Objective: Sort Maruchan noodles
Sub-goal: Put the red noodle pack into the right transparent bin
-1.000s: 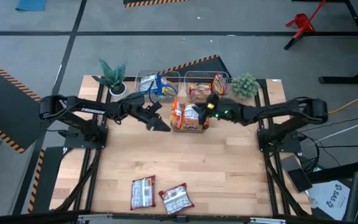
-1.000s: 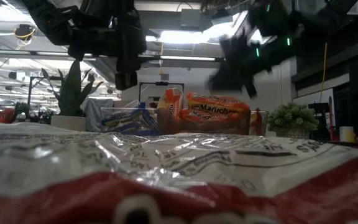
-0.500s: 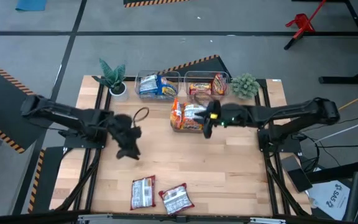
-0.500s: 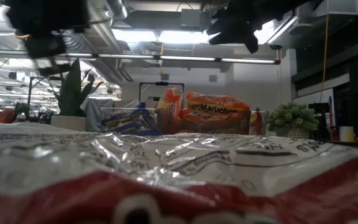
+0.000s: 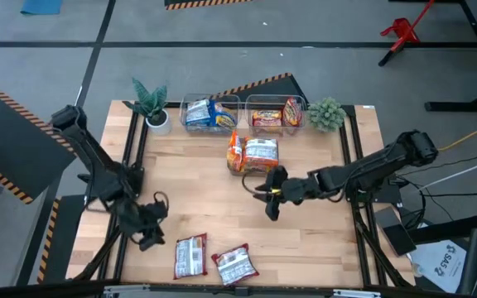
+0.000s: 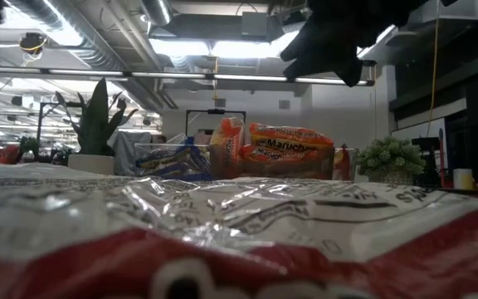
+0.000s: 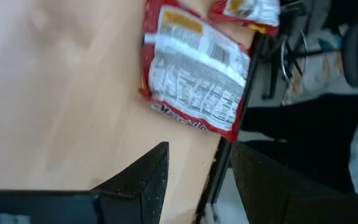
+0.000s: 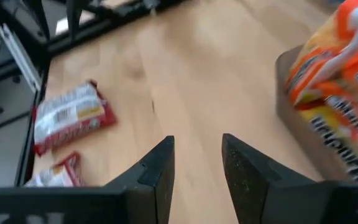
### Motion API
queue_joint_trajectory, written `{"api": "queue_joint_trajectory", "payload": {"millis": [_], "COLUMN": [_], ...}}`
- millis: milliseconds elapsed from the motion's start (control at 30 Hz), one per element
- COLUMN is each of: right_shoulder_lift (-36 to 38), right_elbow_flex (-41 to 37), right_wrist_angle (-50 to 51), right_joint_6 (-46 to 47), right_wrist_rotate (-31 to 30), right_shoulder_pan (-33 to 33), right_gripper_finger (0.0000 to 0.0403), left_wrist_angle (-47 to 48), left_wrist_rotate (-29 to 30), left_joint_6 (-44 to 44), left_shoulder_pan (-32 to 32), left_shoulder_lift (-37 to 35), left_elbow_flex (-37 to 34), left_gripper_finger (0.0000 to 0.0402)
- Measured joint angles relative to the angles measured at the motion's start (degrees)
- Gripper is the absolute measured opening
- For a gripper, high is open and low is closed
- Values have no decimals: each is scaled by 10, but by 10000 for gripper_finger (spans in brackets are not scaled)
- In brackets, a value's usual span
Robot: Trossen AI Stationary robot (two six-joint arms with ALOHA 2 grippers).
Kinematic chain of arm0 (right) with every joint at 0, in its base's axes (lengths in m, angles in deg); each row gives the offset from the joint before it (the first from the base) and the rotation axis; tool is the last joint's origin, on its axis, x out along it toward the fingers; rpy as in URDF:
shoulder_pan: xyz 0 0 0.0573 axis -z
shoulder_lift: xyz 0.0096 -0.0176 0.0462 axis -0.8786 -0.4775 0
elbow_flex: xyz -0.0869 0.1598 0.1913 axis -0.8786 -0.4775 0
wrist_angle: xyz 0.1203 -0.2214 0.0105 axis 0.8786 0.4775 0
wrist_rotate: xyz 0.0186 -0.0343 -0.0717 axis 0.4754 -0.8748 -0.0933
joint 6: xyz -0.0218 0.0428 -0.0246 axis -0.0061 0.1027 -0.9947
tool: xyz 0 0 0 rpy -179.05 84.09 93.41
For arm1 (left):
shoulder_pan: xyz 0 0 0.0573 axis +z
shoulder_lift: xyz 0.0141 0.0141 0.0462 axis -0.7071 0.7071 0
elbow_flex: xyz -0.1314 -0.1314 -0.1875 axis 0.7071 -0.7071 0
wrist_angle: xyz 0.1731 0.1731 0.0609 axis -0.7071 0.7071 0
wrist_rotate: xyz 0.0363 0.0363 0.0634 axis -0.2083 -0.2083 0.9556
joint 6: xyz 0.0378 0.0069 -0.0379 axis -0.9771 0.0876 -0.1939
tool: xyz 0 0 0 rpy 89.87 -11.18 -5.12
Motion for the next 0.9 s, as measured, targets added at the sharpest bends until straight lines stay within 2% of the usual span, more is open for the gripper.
{"api": "queue_joint_trajectory", "payload": {"millis": [133,400,600,800,900], "right_shoulder_lift": [-13,-13,-13,-13,-13], "right_elbow_flex": [0,0,0,0,0], "right_wrist_angle": [-6,-13,-12,-11,-11], "right_joint_6": [1,1,8,15,19], "right_wrist_rotate": [4,0,4,4,-1], "right_shoulder_pan": [-19,-48,-48,-47,-47], "right_gripper_finger": [120,120,120,120,120], "left_wrist_angle": [-54,-182,-243,-260,-264], "left_wrist_rotate": [33,18,5,12,62], "left_joint_6": [80,166,222,202,148], "left_shoulder_pan": [-31,-33,-29,16,63], "left_shoulder_lift": [78,241,312,329,332], "left_elbow_flex": [0,0,2,11,14], "left_gripper_finger": [168,168,168,168,168]}}
